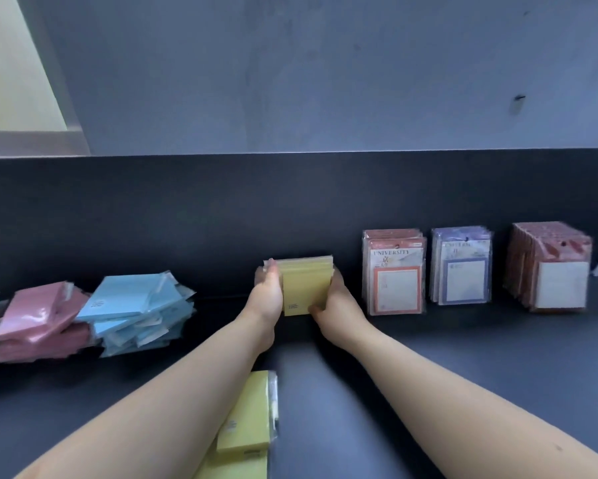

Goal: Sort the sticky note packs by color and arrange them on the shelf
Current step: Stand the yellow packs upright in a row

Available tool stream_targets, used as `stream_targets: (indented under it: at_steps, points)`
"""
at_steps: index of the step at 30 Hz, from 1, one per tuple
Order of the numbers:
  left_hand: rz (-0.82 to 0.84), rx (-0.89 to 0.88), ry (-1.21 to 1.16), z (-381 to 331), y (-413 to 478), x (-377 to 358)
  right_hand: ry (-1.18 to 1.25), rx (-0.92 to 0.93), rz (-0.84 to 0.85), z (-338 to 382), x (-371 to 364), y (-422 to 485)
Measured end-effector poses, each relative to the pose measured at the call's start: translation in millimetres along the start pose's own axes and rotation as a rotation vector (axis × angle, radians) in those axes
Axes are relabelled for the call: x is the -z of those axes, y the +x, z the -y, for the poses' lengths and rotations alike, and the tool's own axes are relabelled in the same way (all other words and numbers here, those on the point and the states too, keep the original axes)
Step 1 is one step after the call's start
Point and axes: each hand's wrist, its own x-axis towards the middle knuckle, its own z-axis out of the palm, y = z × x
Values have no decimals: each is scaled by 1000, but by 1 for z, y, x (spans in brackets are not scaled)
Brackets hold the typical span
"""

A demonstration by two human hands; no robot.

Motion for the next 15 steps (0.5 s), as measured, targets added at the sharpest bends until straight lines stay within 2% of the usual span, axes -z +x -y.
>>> stream_targets:
  at_steps: [4, 15]
  points:
    - [-63, 23, -42, 0, 6, 3, 49, 39, -22, -7, -8, 3]
    - [-43, 46, 49, -17, -14, 2, -4, -18, -38, -12, -10, 3]
